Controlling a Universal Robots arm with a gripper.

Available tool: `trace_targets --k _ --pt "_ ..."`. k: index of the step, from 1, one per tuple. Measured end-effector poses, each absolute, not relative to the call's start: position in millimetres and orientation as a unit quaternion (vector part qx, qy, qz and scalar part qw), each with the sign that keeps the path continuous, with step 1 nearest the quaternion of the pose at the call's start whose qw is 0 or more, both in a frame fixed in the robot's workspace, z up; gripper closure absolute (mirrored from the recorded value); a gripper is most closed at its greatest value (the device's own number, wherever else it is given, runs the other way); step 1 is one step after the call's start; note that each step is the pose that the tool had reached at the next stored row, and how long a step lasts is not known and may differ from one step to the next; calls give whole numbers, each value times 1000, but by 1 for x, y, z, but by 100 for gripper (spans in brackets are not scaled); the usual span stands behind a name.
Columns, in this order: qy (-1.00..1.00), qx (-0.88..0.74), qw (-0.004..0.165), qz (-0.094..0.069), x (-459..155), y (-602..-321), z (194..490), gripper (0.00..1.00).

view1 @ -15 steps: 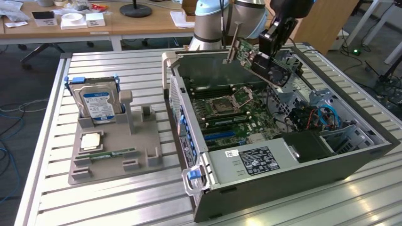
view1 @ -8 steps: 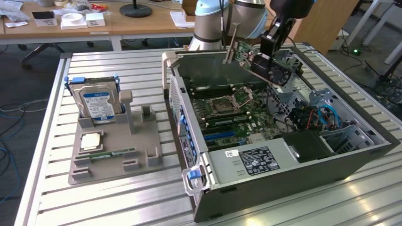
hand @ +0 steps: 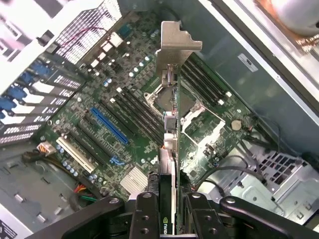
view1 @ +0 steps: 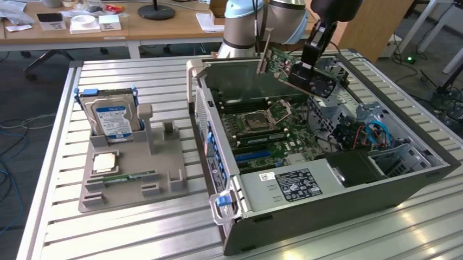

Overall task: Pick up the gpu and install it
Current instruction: 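Insert the gpu into the slot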

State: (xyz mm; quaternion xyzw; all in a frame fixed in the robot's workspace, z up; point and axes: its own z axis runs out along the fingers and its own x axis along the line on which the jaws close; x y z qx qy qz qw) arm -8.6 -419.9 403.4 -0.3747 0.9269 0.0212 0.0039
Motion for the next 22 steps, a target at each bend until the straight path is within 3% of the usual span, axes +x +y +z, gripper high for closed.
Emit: trace_targets --k 22 --pt "867 -498 1 22 -9 -420 402 74"
